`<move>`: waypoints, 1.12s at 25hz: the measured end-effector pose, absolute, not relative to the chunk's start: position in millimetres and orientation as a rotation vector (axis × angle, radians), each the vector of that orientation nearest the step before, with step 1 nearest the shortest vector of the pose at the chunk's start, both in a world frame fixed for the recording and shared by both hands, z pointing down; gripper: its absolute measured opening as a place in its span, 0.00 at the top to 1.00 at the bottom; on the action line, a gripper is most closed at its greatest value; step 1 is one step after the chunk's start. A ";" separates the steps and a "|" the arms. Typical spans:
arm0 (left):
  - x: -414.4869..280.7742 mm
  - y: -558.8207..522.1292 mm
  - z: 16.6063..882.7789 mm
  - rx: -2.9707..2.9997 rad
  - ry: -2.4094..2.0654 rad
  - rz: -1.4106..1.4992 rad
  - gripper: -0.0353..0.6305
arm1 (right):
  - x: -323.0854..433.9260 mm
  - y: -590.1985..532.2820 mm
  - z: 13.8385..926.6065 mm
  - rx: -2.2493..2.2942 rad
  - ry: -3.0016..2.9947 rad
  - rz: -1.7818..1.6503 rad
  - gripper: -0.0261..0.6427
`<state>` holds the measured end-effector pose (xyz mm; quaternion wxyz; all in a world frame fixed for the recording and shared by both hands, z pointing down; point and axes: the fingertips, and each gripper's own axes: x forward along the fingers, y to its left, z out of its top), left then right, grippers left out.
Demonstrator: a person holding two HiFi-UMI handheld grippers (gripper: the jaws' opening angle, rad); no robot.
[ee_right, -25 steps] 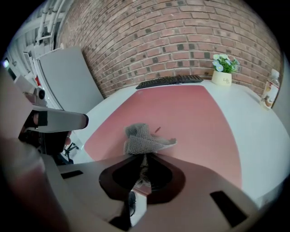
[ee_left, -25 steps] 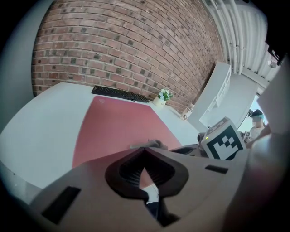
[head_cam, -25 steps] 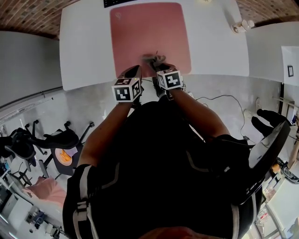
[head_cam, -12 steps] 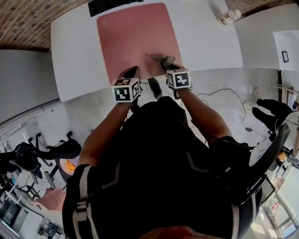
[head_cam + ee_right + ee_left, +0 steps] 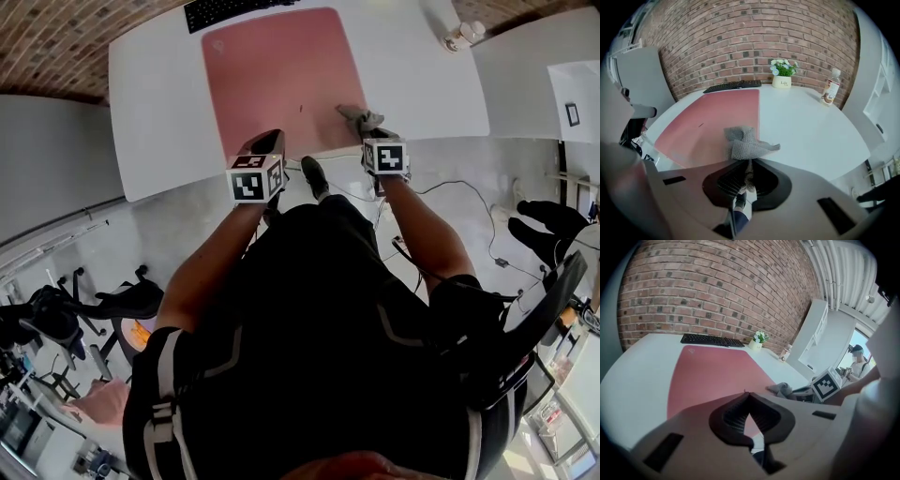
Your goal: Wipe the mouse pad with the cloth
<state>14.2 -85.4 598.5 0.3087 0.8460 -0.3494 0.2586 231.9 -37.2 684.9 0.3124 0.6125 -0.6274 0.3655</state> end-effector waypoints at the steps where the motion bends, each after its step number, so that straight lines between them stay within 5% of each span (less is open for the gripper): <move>1: 11.3 -85.7 597.8 2.238 -0.930 0.684 0.95 | 234.8 -36.3 682.3 1.628 -1.643 0.964 0.91; 14: -104.5 -91.3 582.6 2.138 -1.151 0.541 0.95 | 66.2 -88.0 610.2 1.423 -2.013 0.894 0.91; 28: -183.6 -111.2 588.7 1.945 -1.352 0.542 0.95 | -96.9 -135.8 648.8 0.982 -2.150 0.900 0.91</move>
